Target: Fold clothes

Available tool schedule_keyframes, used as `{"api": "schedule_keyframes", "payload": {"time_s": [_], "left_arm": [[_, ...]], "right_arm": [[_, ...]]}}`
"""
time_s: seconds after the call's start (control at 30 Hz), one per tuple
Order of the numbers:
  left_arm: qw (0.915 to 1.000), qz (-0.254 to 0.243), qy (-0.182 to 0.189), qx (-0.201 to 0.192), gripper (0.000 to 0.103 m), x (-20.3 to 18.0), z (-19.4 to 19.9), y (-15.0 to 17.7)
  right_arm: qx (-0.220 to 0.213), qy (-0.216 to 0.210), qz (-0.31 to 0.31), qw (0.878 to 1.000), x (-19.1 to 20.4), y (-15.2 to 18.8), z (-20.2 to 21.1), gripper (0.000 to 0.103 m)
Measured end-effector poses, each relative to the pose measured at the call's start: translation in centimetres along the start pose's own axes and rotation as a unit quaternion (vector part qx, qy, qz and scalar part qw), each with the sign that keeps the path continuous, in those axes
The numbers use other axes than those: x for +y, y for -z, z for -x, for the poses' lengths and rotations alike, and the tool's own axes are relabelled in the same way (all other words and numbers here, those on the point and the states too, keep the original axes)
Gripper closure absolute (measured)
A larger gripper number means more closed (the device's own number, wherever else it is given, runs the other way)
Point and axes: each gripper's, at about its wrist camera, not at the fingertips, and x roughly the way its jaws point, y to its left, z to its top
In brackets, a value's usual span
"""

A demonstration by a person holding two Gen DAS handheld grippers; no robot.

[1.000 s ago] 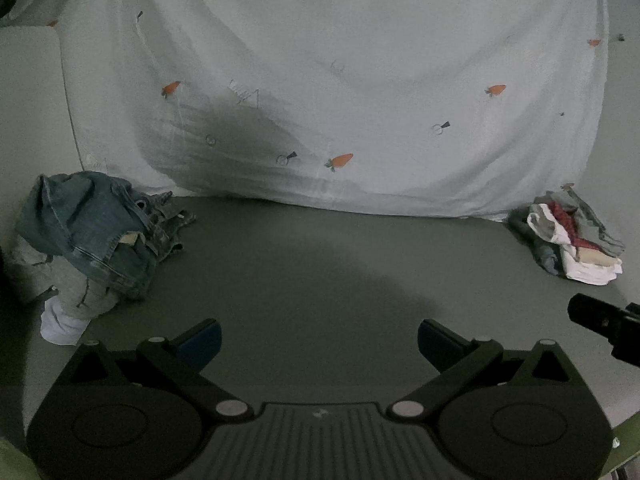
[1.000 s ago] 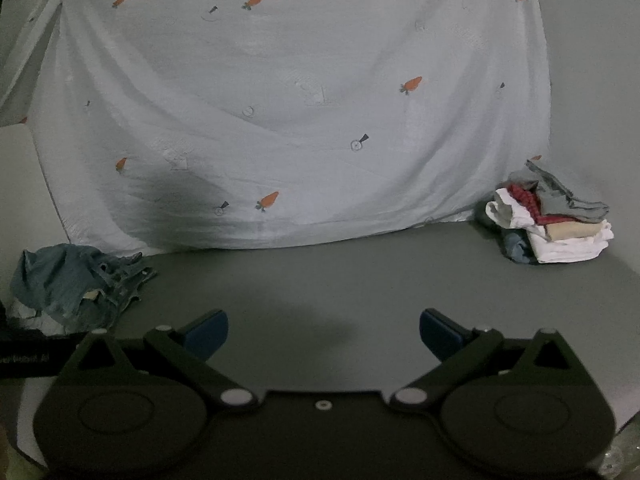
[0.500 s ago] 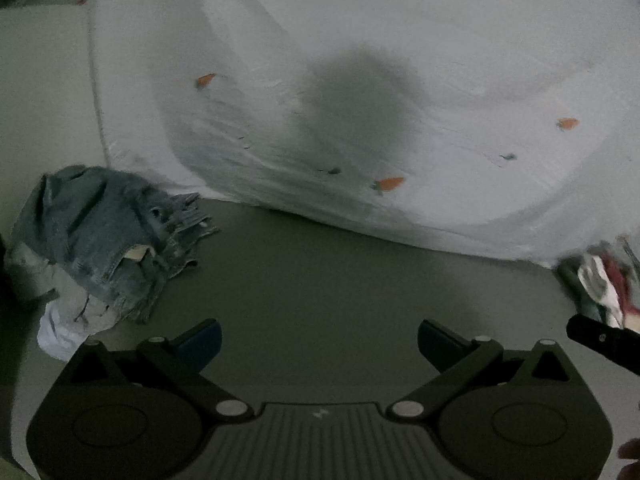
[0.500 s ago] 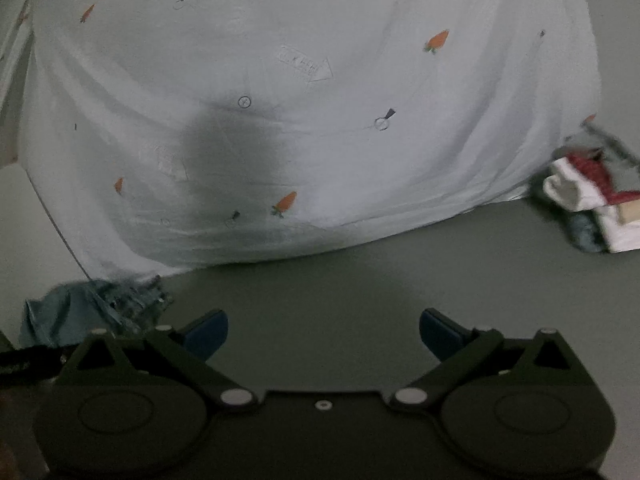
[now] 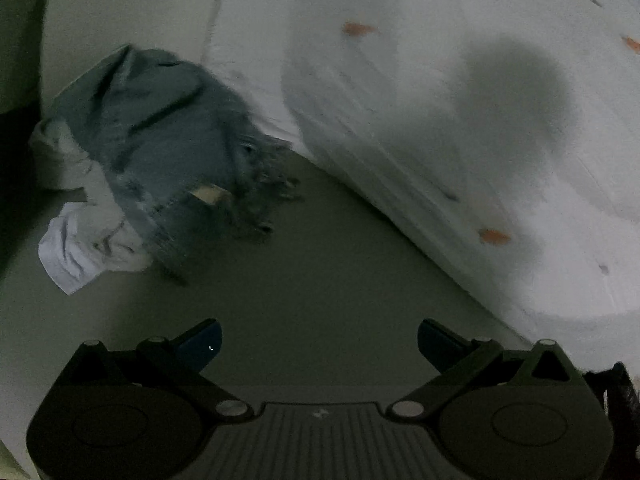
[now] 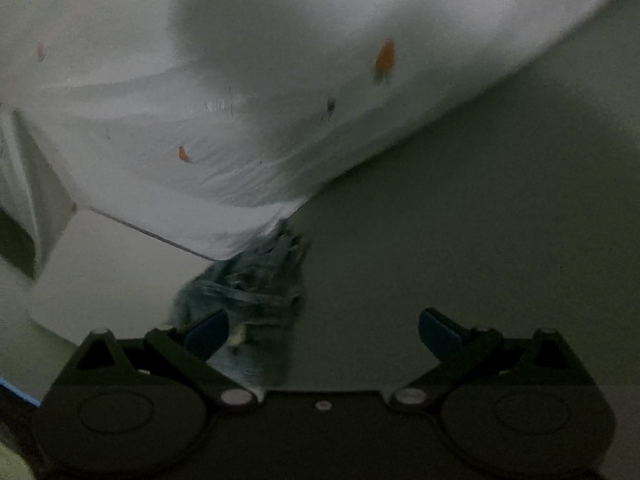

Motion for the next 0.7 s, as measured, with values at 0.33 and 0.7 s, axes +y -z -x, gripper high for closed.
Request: {"api": "schedule_keyframes", "payload": {"time_s": [0.33,0.7], "left_arm": [[0.9896,0.131,-0.056,-0.020,0.004,13.2,-7.1,-8.7],[0.9869,0.121,-0.054,-0.093,0.025,18.9,-8.0,-14.3]], "right_arm": [[0.129,-0.068,-0.350,0.925,-4.0,5.0,-19.9,0.026],[0.178,0.002,-0.514,0.839,-2.5,12.8,-29.6,0.048]]}}
